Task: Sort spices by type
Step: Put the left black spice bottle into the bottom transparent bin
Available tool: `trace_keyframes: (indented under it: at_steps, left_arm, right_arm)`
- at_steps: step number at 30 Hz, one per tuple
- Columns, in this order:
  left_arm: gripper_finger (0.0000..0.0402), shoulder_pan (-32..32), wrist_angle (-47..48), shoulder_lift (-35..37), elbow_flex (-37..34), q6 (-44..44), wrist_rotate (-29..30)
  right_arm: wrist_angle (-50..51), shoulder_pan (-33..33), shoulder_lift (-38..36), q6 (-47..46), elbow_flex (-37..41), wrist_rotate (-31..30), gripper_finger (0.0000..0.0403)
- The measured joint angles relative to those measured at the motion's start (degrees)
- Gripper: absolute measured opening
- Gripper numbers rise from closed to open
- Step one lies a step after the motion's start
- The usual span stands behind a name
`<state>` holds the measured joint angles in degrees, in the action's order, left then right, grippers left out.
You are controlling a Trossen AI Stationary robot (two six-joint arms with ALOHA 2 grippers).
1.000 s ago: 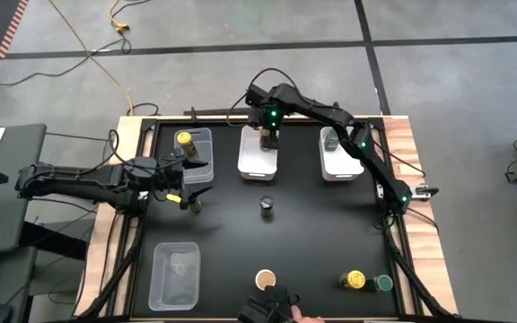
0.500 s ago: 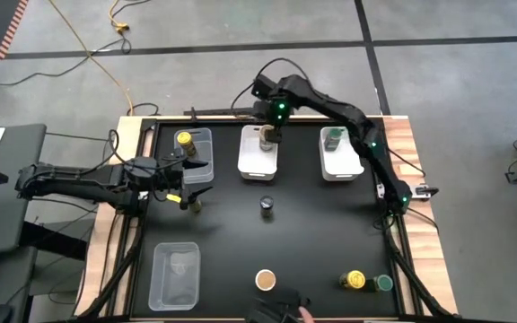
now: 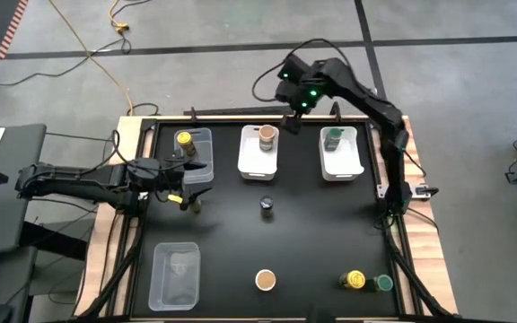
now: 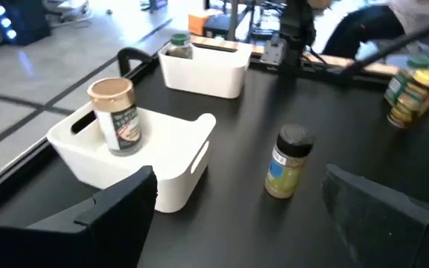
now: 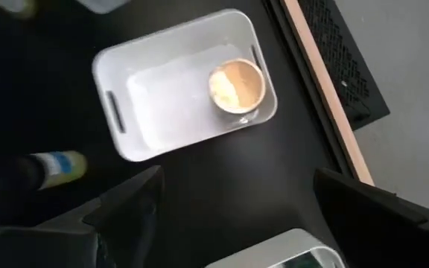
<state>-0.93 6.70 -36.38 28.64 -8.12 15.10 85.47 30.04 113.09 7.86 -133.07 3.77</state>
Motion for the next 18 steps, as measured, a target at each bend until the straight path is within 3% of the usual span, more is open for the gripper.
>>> trace_keyframes:
  at_steps: [7, 15, 18]
  left_arm:
    - [0.0362, 0.00, 0.04, 0.00, 0.00, -3.17, 1.82]
    - [0.0362, 0.00, -0.02, 0.00, 0.00, -3.30, 3.42]
    - [0.0360, 0.00, -0.04, 0.00, 0.00, -4.24, 3.71]
  right_arm:
    - [-5.05, -4.64, -12.15, -4.58, 13.86, -0.53, 0.0372]
    - [-26.46, -12.15, -32.06, -14.20, 47.03, -1.19, 0.0372]
    - [-32.49, -15.91, -39.30, -19.44, 57.67, -5.12, 0.0372]
